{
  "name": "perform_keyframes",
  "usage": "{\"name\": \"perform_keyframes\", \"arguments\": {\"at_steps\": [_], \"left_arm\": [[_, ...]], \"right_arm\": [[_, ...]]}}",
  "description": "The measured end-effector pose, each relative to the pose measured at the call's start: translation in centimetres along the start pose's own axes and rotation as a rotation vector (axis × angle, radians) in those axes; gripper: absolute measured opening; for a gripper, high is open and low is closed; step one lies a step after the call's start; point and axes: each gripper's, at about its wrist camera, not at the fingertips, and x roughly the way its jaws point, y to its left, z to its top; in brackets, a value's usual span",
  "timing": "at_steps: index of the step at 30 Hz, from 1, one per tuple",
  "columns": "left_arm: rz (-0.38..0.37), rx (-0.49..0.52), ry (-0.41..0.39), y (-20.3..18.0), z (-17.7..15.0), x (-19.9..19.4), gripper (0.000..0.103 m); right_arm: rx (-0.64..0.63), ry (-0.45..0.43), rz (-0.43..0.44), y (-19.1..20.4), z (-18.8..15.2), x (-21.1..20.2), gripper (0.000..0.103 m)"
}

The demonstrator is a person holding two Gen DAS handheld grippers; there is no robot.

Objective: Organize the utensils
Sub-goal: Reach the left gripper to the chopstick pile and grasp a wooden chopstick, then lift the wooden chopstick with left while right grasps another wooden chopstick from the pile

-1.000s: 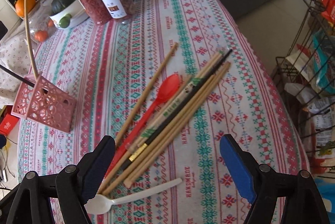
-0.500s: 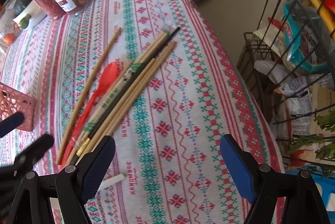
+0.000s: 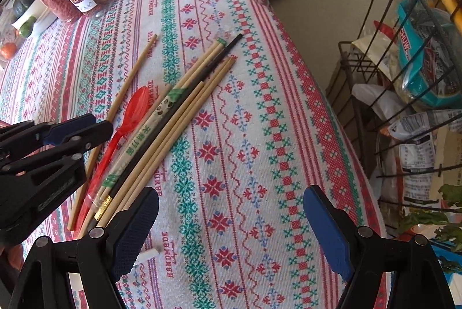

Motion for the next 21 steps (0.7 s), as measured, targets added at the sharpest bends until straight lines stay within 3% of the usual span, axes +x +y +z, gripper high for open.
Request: {"name": "perform_keyframes", "arguments": {"at_steps": [7, 21], "left_arm": [[-0.003, -0.062, 0.018, 1.0, 0.6, 0.2, 0.007], [-0.086, 0.054, -0.209, 1.1, -7.5, -10.2, 0.007]], "right_arm": [[0.022, 0.019, 0.013, -0.5, 0.2, 0.6, 0.086], [0.048, 0.091, 0.010, 0.9, 0.8, 3.6, 0.086]]}}
